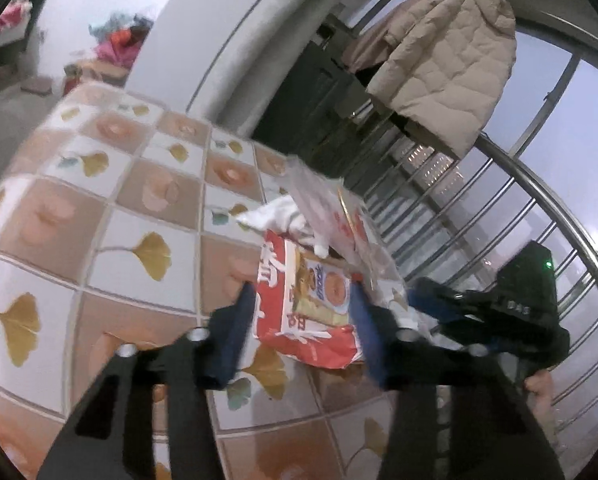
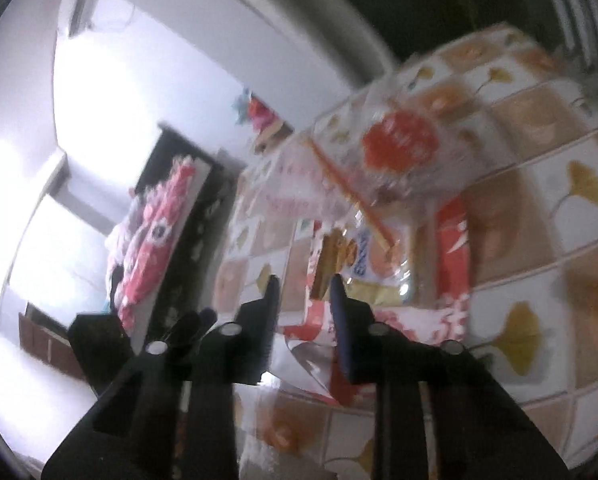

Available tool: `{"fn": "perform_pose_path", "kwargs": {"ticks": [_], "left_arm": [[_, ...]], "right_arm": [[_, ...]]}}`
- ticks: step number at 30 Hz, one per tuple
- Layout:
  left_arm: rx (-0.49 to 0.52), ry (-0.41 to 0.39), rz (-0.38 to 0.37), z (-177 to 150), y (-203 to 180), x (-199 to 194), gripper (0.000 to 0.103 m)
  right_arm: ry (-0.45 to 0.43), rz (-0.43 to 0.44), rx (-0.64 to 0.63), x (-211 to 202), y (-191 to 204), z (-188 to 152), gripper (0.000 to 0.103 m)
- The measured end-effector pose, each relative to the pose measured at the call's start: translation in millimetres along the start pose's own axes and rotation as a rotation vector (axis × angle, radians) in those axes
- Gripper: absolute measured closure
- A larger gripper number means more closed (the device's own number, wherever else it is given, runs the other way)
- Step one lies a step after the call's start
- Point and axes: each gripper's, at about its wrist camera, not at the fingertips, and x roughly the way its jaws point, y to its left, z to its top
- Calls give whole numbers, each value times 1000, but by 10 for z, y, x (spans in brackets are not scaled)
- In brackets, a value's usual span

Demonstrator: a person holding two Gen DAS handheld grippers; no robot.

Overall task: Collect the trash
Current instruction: 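Grasp the red-and-white snack bag with the left tool while the right tool grasps the yellow Enaak packet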

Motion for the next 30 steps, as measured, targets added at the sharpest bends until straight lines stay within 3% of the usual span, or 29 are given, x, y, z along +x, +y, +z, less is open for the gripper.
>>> {"fn": "perform_pose_path", "kwargs": {"ticks": [4, 8, 12, 17, 20, 22, 24, 28, 30], "left_arm": [[-29, 51, -32, -72, 18, 93, 68], [-44, 115, -73, -193, 1, 153, 68], [-36, 182, -102, -320, -79, 205, 68], [-23, 338, -115, -553, -241, 342, 68], [-38, 383, -144, -651, -299, 355, 68], [-30, 397, -146, -706, -336, 336, 68], [-10, 391, -128, -732, -361, 307, 68], [39, 351, -69, -690, -416, 264, 68], [81, 318, -21, -659, -439, 249, 68]], "right_arm": [[132, 23, -28, 159, 42, -157, 81], [233, -9, -88, 137, 74, -389, 80], [285, -41, -109, 49, 55, -578, 80], [311, -47, -75, -106, -21, -717, 78], [319, -15, -63, -225, -39, -746, 76], [314, 0, -64, -291, -39, -718, 66], [273, -2, -64, -411, -63, -679, 56], [165, -53, -17, -586, -247, -510, 51], [109, -111, 8, -611, -369, -445, 40]]}}
